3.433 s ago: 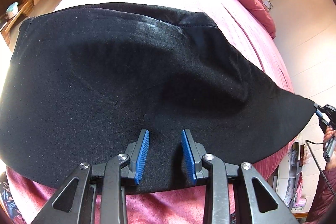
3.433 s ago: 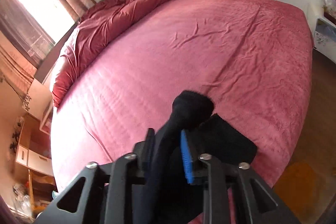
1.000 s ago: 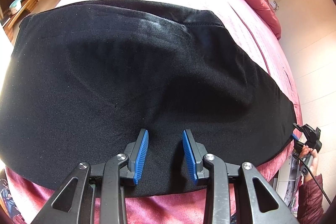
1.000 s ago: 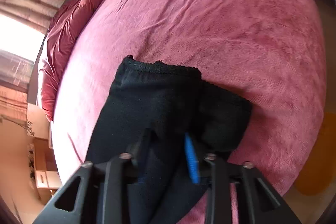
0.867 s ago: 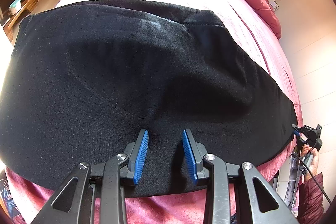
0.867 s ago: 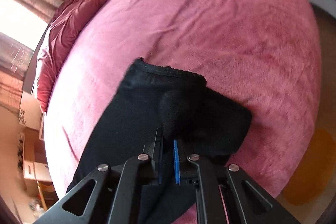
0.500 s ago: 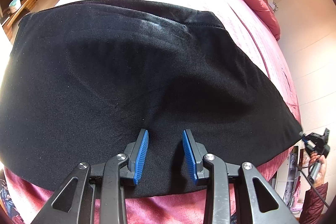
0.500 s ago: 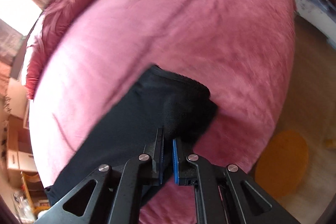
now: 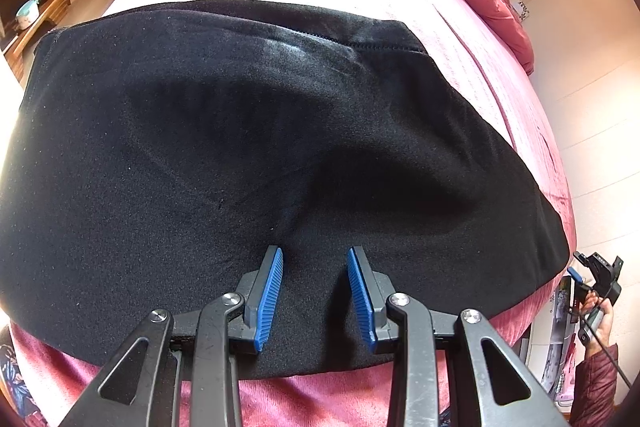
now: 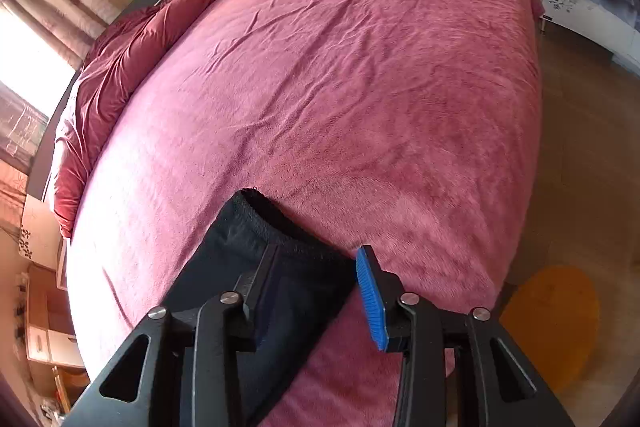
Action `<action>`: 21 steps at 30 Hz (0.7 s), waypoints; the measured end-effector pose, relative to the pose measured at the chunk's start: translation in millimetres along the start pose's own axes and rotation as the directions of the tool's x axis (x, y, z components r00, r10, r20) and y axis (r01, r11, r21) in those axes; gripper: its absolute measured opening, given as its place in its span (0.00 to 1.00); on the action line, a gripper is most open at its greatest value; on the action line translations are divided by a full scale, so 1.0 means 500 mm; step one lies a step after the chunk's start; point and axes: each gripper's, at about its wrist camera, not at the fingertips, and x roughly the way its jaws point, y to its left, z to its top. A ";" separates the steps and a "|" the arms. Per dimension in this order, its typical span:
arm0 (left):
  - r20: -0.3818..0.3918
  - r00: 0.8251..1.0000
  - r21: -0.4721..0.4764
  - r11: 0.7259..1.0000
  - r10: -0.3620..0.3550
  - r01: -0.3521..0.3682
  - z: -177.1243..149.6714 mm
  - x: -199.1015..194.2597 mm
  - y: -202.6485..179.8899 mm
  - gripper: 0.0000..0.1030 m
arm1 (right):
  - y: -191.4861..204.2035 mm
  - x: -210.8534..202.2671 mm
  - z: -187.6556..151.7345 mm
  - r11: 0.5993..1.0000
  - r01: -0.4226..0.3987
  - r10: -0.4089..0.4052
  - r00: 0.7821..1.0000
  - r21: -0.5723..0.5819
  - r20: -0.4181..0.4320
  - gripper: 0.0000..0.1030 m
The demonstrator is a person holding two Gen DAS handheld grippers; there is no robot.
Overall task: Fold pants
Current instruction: 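Open the right gripper and press the leg end flat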
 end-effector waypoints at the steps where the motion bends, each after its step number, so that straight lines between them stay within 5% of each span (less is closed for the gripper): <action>1: -0.001 1.000 0.003 1.000 0.002 -0.002 0.002 0.002 -0.003 0.33 | 0.005 0.016 0.001 1.000 -0.009 0.009 1.000 -0.017 -0.028 0.37; 5: -0.003 1.000 0.010 1.000 0.009 -0.009 -0.001 0.003 -0.012 0.33 | 0.040 0.050 -0.011 0.982 0.121 -0.131 0.990 -0.145 -0.062 0.12; 10: 0.001 1.000 0.016 1.000 0.017 -0.017 0.000 0.000 -0.022 0.33 | 0.036 0.077 -0.020 0.938 0.269 -0.294 0.952 -0.218 -0.088 0.11; 14: 0.005 1.000 0.035 0.999 0.021 -0.021 -0.003 -0.005 -0.032 0.33 | 0.061 0.033 -0.020 0.933 0.278 -0.285 0.959 -0.230 0.003 0.23; 17: 0.021 0.999 0.058 0.998 0.032 -0.033 -0.005 -0.013 -0.044 0.33 | 0.118 -0.024 -0.021 0.904 0.330 -0.302 0.943 -0.273 0.139 0.37; 21: 0.082 0.996 0.086 0.995 0.035 -0.042 -0.010 -0.037 -0.061 0.33 | 0.240 -0.055 -0.056 0.890 0.142 -0.111 0.989 -0.434 0.096 0.37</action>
